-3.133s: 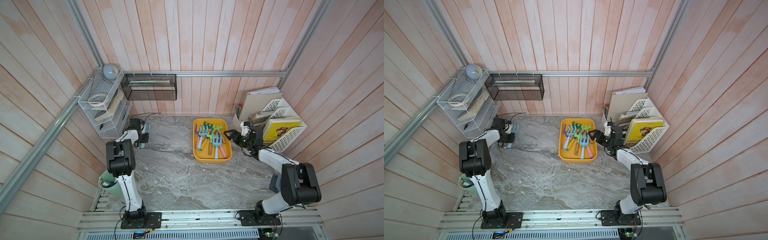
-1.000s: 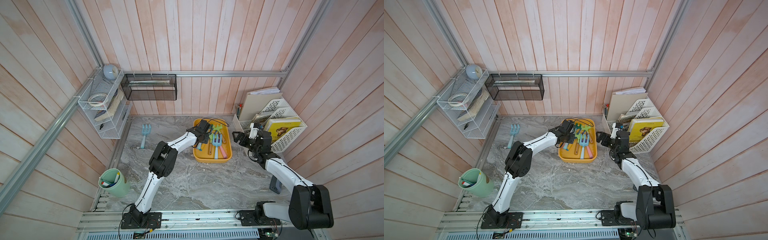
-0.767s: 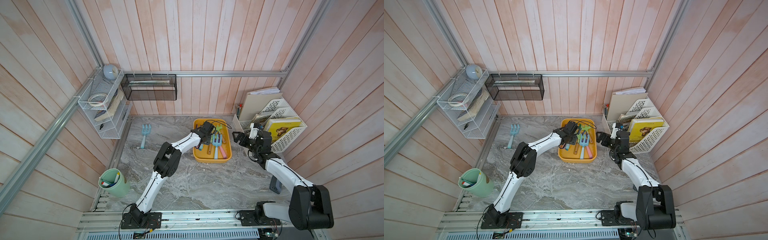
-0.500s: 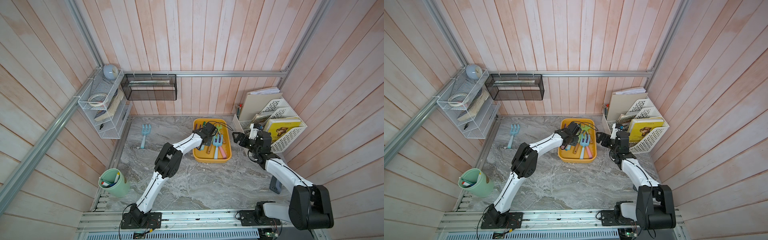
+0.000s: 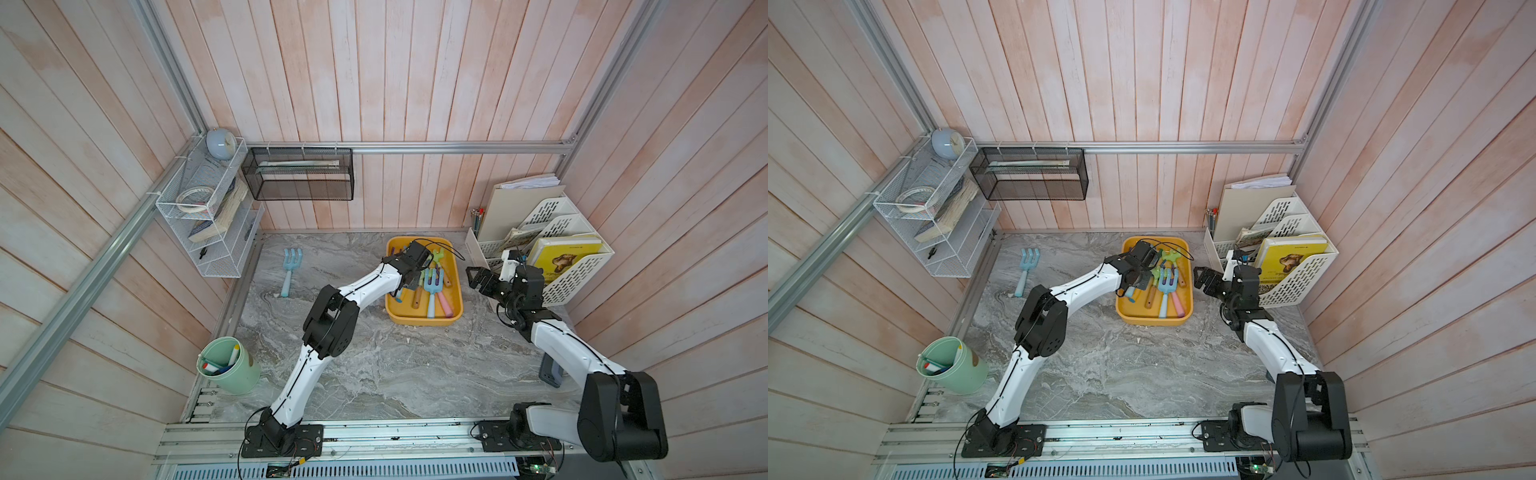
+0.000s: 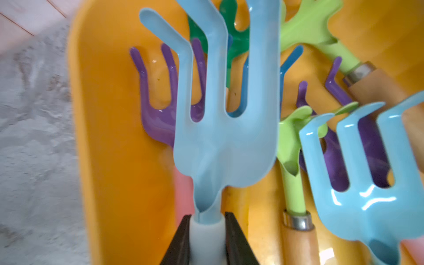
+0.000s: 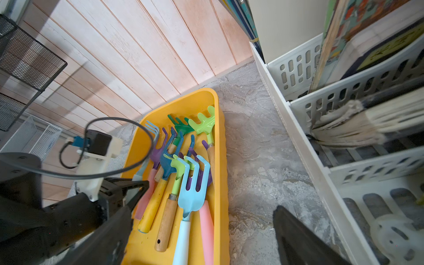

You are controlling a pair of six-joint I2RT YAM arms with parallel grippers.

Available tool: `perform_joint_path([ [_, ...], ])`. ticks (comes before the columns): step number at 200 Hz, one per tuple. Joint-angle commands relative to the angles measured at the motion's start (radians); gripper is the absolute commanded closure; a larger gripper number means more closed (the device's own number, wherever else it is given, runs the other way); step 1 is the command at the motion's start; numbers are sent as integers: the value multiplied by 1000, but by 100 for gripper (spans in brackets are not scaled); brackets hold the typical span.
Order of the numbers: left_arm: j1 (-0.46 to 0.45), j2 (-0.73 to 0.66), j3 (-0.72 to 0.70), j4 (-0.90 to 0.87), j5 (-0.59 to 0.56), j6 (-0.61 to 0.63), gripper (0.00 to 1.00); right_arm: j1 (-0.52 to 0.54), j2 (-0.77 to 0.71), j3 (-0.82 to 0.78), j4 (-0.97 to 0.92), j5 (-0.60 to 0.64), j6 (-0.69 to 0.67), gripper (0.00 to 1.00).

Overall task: Take the hand rake out of the storage box
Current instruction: Pick up the rake from the storage box, then place the rake at the center of the board.

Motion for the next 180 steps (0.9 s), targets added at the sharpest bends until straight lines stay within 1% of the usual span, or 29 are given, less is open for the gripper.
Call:
perform_joint_path([
  [1, 25, -142, -68, 31, -36, 40, 90, -11, -28, -14, 26, -6, 11, 2],
  [21, 48, -233, -188, 121, 14, 55, 91, -13, -27, -17, 31, -10, 13, 2],
  [35, 68, -297, -275, 186, -8, 42, 93, -15, -30, -22, 34, -14, 17, 2],
  [48, 89, -348, -340, 238, 28, 44, 93, -17, -34, -30, 41, -15, 22, 2],
  [68, 132, -402, -414, 260, 26, 49, 93, -17, -37, -30, 44, -28, 25, 2],
  [80, 174, -432, -482, 281, 17, 60, 93, -18, -41, -32, 46, -30, 25, 2],
  [94, 238, -462, -580, 321, 31, 83, 93, -17, -46, -35, 46, -25, 25, 2],
  [108, 318, -474, -671, 357, 33, 93, 93, -17, -45, -35, 47, -24, 25, 2],
  [118, 375, -463, -708, 362, 45, 99, 93, -17, -43, -34, 47, -23, 25, 2],
  [133, 435, -425, -733, 372, 30, 119, 93, -17, -39, -33, 46, -22, 28, 2],
  [141, 454, -400, -732, 381, 12, 158, 93, -17, -36, -32, 46, -23, 28, 2],
  [180, 515, -252, -618, 328, 0, 217, 92, -17, -31, -29, 40, -19, 27, 2],
])
